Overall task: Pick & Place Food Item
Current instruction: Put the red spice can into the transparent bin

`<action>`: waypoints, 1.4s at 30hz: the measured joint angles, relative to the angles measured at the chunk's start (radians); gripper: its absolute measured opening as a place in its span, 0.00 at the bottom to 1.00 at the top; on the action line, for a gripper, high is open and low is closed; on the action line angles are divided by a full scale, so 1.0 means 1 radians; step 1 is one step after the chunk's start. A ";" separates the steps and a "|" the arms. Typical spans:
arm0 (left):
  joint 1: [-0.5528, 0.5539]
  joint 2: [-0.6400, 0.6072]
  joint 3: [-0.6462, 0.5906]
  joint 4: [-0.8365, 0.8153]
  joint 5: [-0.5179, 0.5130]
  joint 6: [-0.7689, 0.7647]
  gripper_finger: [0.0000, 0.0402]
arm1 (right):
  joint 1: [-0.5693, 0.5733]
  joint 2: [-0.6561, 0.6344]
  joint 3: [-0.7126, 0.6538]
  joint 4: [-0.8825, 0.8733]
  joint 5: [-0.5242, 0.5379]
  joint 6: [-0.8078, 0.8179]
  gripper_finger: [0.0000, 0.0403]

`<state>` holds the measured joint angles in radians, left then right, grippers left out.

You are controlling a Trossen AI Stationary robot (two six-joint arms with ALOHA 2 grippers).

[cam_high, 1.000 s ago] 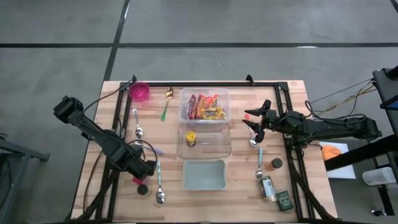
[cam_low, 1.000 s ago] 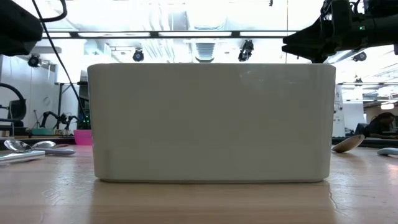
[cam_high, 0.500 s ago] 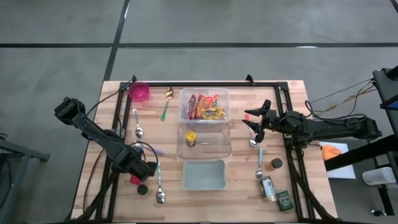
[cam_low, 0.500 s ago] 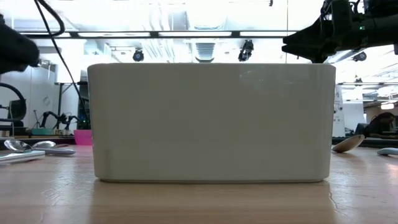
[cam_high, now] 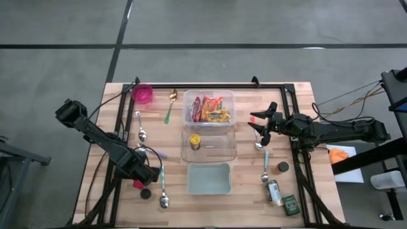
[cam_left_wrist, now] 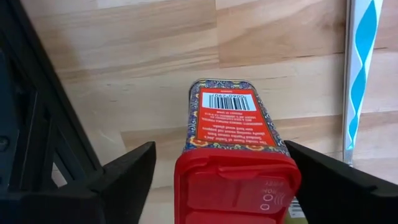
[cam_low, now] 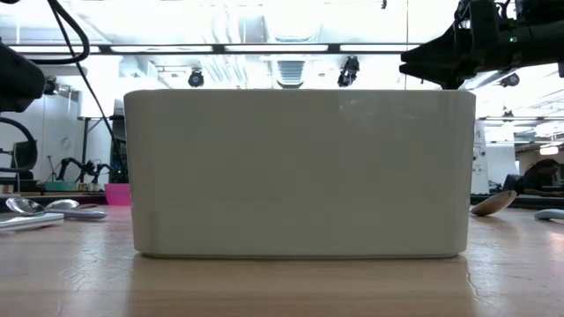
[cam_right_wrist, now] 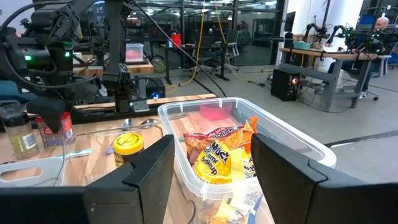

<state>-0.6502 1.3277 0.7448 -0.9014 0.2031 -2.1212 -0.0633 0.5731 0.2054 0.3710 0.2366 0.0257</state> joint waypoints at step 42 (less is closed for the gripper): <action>0.021 -0.028 0.041 -0.081 0.003 0.022 0.52 | 0.000 0.000 0.000 0.000 0.000 0.000 0.52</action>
<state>-0.6295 1.2999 0.7860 -0.9828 0.2061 -2.0991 -0.0631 0.5728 0.2054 0.3710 0.2363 0.0257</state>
